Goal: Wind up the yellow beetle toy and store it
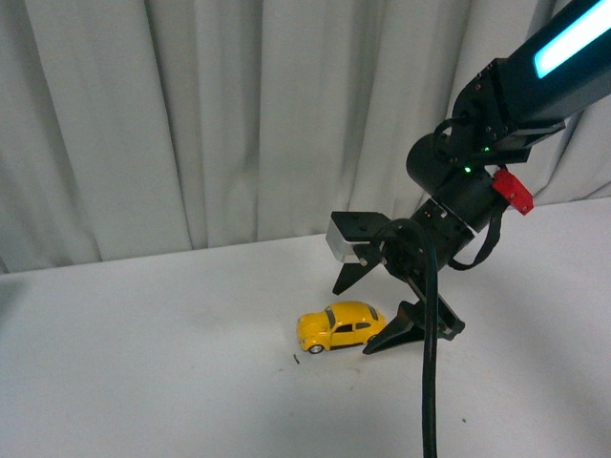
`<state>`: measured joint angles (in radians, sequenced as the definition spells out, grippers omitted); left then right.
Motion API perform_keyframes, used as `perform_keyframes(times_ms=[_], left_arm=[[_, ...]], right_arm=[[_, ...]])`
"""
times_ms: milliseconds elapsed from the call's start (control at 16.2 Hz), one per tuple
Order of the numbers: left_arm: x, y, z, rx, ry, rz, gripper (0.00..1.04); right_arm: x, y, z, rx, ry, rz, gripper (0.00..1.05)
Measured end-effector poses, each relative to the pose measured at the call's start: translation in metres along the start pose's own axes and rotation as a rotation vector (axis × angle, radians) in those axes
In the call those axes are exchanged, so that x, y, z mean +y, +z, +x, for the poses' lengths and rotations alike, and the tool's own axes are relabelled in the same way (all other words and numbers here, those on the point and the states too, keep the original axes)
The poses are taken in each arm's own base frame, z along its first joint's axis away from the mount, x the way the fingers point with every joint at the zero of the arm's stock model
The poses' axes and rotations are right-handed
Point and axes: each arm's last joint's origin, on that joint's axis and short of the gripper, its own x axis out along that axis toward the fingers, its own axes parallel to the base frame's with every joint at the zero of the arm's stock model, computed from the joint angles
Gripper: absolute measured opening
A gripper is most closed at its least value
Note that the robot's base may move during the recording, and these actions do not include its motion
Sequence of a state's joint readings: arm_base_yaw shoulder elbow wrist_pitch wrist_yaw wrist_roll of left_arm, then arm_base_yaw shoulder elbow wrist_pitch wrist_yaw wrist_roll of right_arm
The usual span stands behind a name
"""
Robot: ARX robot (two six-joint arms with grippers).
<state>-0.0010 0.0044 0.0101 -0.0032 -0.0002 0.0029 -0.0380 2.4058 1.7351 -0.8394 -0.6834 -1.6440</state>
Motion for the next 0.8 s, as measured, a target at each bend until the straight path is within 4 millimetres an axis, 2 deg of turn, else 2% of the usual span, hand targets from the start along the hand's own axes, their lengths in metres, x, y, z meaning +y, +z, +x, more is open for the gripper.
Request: perform_keyframes(times_ms=[308, 554, 801], left_arm=[[0.000, 0.000, 0.000, 0.000, 0.000, 0.000, 0.98], [0.000, 0.000, 0.000, 0.000, 0.000, 0.000, 0.98], [0.000, 0.000, 0.000, 0.000, 0.000, 0.000, 0.98]], right_arm=[[-0.001, -0.015, 0.016, 0.057, 0.030, 0.007, 0.98], [-0.008, -0.011, 0.015, 0.067, 0.012, -0.009, 0.98], [-0.008, -0.011, 0.015, 0.075, 0.010, 0.000, 0.62]])
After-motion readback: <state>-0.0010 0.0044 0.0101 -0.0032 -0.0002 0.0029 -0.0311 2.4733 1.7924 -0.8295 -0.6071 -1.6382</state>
